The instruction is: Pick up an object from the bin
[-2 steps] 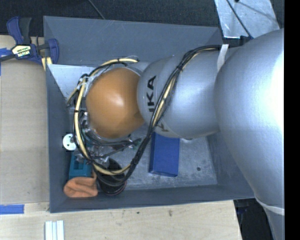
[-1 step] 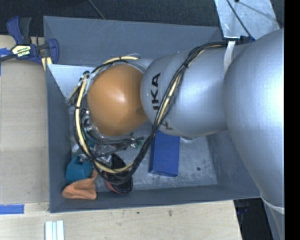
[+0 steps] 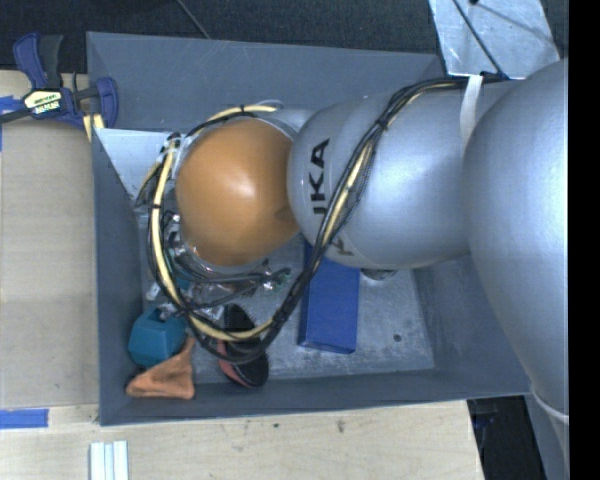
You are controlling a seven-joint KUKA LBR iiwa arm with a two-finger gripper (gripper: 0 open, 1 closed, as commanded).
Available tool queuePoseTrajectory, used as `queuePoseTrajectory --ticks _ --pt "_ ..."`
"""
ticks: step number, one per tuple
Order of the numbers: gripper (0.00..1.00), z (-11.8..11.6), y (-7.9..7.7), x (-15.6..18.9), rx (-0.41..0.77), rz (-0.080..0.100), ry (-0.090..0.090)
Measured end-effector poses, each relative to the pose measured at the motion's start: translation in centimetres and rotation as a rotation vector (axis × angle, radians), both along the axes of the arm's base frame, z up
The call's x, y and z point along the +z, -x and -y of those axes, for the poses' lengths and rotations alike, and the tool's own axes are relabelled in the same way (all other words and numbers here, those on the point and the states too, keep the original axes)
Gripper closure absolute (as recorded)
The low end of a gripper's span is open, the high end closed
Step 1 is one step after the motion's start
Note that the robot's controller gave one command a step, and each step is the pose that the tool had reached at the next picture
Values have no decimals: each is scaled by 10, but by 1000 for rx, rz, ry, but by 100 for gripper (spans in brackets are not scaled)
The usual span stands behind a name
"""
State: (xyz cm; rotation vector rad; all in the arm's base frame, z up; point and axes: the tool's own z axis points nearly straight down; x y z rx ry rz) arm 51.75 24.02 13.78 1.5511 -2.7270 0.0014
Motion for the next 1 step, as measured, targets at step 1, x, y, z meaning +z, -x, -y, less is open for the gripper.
queuePoseTrajectory --ticks 1 --pt "100 0 0 13 0 3 -3"
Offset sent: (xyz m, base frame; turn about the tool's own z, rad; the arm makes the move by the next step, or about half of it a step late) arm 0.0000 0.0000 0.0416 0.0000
